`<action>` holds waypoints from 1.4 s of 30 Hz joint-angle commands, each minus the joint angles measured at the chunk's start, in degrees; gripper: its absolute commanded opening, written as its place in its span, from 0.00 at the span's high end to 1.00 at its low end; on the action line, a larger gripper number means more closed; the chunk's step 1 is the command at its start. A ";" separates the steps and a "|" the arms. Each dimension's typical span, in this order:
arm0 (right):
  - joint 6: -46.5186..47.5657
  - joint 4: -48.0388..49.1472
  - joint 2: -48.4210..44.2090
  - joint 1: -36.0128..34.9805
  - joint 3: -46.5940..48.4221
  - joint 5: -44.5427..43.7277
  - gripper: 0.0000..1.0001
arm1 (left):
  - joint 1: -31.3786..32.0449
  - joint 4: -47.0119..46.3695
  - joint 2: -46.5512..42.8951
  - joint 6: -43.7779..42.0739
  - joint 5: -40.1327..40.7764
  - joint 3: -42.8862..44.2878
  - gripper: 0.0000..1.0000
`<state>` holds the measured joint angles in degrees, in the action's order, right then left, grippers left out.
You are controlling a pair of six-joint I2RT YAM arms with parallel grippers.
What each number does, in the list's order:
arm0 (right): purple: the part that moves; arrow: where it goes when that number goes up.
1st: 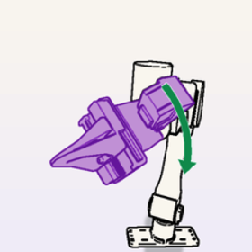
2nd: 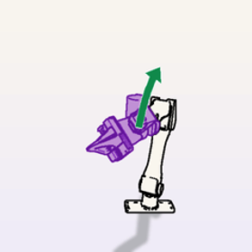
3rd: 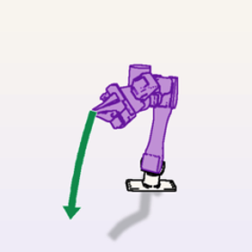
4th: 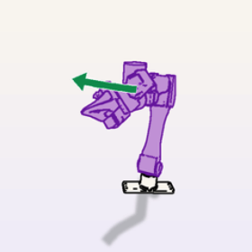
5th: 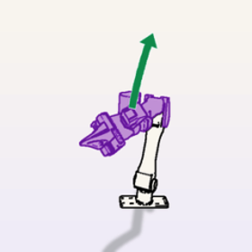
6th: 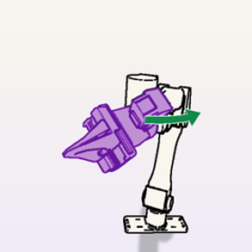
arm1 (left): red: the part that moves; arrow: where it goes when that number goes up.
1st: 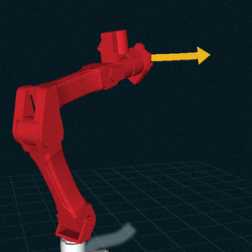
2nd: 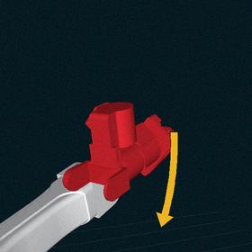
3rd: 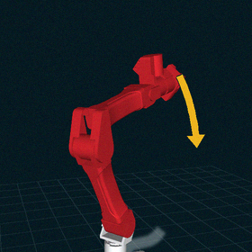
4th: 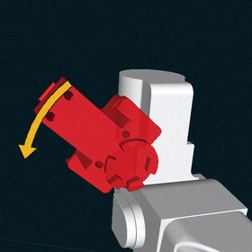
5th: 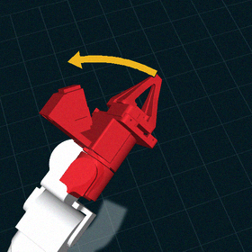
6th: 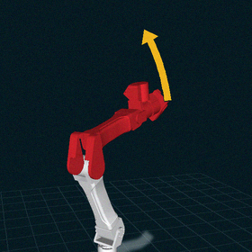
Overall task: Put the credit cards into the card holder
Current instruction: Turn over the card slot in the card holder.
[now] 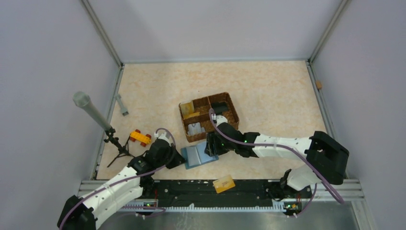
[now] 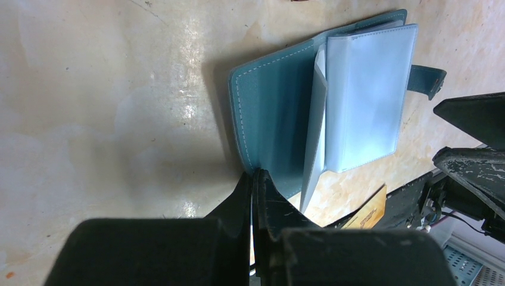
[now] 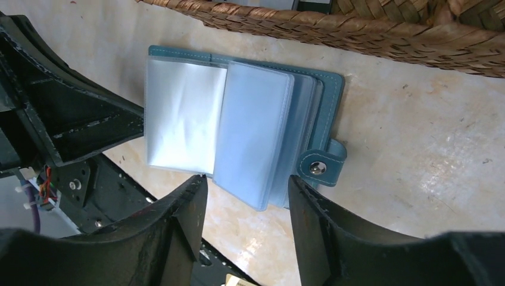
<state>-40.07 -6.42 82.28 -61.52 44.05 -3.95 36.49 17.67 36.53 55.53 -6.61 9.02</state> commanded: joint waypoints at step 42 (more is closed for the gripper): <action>-0.74 19.91 16.97 -2.81 9.44 19.39 0.65 | 0.09 2.53 -0.61 -0.25 3.76 4.44 0.73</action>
<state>-40.75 10.35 97.71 -63.72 50.26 14.00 36.49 17.26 37.45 55.46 -5.65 9.78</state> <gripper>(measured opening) 0.338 0.212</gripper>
